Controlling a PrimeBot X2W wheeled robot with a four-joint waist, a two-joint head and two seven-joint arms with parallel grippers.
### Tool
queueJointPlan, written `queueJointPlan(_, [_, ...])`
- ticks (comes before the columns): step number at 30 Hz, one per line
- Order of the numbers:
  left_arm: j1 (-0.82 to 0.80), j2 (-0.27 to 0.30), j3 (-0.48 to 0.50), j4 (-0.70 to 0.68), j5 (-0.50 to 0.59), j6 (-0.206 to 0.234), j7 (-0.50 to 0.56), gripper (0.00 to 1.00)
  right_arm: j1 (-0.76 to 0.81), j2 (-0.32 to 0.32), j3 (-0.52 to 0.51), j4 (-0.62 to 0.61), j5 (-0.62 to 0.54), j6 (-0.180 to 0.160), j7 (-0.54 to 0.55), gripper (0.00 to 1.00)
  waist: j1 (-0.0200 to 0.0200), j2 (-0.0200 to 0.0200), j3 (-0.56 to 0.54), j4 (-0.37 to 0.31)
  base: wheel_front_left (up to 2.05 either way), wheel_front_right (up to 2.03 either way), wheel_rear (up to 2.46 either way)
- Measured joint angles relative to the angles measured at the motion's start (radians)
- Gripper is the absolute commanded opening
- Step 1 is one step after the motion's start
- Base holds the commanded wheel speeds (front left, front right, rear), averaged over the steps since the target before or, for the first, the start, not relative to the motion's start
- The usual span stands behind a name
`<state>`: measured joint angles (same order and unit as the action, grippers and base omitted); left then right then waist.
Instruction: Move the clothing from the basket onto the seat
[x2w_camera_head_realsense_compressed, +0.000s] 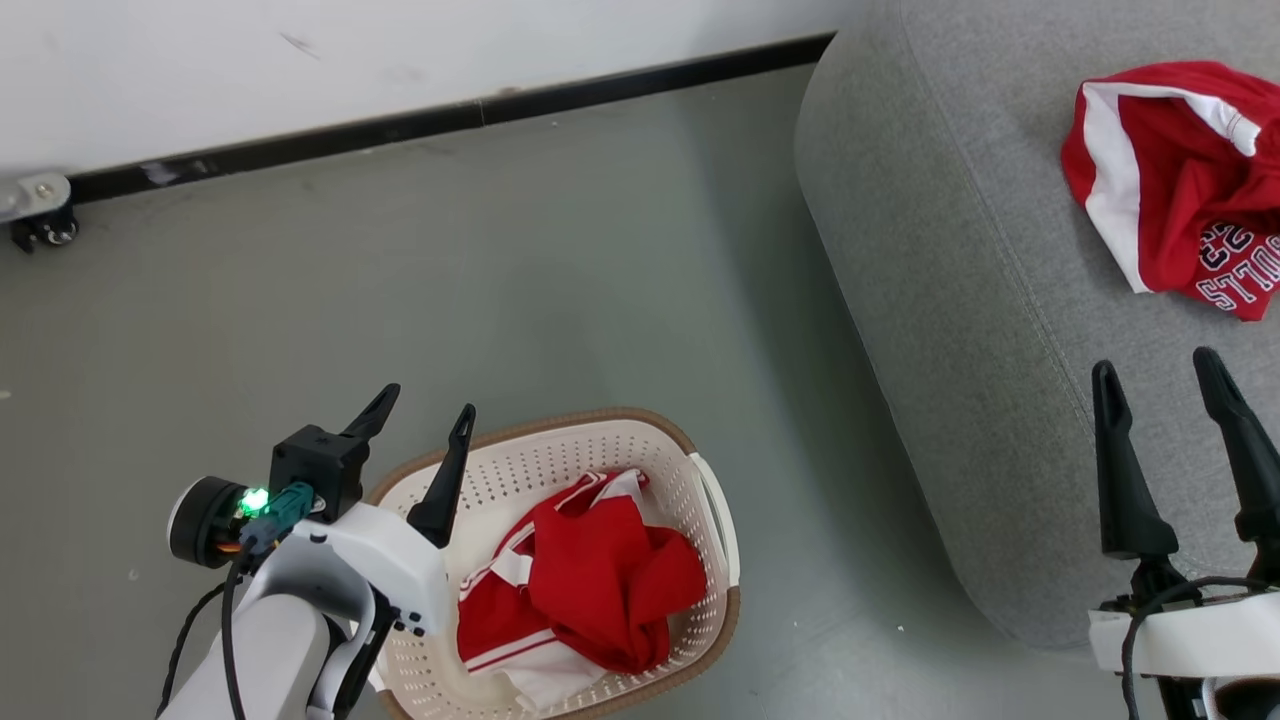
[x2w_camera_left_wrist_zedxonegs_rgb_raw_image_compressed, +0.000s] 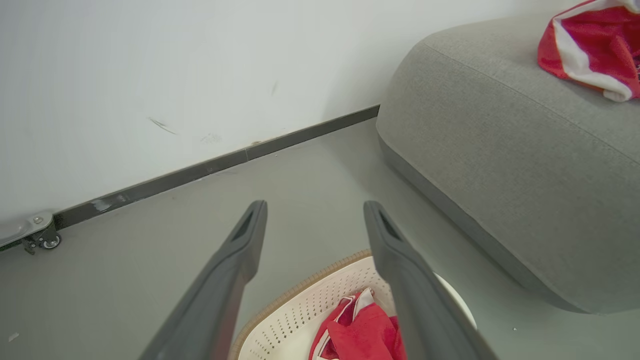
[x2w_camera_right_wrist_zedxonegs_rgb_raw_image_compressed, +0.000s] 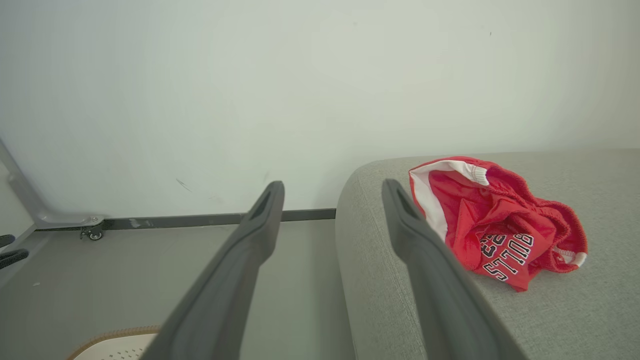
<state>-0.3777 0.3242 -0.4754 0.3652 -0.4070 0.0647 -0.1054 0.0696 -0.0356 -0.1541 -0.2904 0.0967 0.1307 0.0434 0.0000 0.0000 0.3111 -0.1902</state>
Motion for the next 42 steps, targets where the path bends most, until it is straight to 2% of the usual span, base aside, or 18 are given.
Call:
queueJointPlan(7, [-0.047, 0.006, -0.022, 0.053, 0.023, -0.01, 0.018, 1.0, -0.035, 0.0, 0.004, -0.021, 0.0, 0.0, -0.01, 1.0, 0.0, 0.0, 0.059, -0.018, 0.0, 0.0, 0.0])
queueJointPlan(21, [-0.121, -0.019, -0.059, 0.139, 0.051, -0.031, 0.035, 1.0, -0.072, 0.0, 0.0, -0.042, 0.0, 0.0, -0.027, 1.0, 0.0, 0.0, 0.184, -0.055, 0.0, 0.0, 0.0])
queueJointPlan(42, [-0.258, -0.038, -0.094, 0.27, 0.095, -0.058, 0.062, 1.0, -0.139, 0.0, 0.001, -0.065, 0.006, 0.0, -0.063, 1.0, 0.0, 0.0, 0.348, -0.078, 0.0, 0.0, 0.0])
